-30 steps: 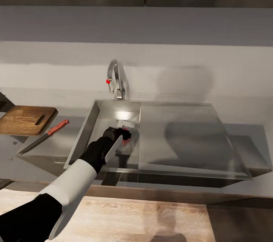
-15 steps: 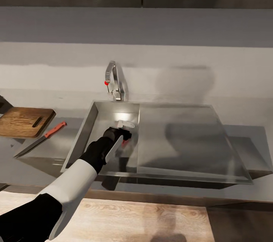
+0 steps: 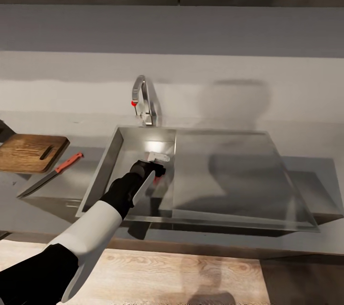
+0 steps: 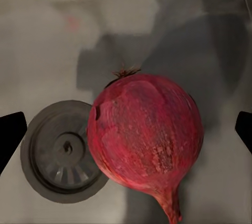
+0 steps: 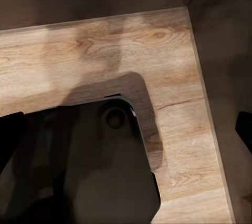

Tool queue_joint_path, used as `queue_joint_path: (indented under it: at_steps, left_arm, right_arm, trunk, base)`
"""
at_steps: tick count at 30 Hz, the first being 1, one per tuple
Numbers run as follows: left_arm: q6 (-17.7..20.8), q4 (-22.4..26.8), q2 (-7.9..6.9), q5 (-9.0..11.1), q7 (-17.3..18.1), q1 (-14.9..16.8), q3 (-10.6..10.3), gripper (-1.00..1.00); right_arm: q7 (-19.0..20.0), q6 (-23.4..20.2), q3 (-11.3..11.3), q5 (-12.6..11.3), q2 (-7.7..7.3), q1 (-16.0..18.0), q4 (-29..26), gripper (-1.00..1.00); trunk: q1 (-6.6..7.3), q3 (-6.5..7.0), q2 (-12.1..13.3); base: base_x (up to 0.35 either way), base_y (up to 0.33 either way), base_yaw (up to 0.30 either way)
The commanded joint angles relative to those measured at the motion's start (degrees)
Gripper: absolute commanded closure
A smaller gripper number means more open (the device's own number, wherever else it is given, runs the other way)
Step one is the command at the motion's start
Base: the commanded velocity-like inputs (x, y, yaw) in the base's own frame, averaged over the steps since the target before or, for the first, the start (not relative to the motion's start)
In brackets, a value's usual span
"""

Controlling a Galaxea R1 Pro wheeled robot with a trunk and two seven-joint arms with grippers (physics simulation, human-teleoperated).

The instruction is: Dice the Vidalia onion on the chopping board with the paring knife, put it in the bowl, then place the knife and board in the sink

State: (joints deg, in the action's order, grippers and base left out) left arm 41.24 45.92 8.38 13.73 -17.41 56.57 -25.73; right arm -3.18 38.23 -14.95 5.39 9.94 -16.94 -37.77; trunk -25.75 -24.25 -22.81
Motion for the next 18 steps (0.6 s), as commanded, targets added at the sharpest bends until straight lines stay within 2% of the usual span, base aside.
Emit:
queue_joint_path:
  at_steps: [1,18]
  left_arm:
    - [0.2,0.0,-0.03,0.6,-0.5,0.0,-0.2,-1.00]
    - [0.2,0.0,-0.03,0.6,-0.5,0.1,-0.2,-1.00]
  right_arm:
    - [-0.3,0.0,-0.2,0.6,0.06,0.0,-0.1,-1.00]
    - [-0.3,0.1,-0.1,0.6,0.06,0.0,0.2,-1.00]
  trunk:
    - [-0.03,-0.18,-0.1]
    - [-0.03,-1.52,-0.1]
  base:
    - [0.000,0.000,0.000]
    - [0.000,0.000,0.000]
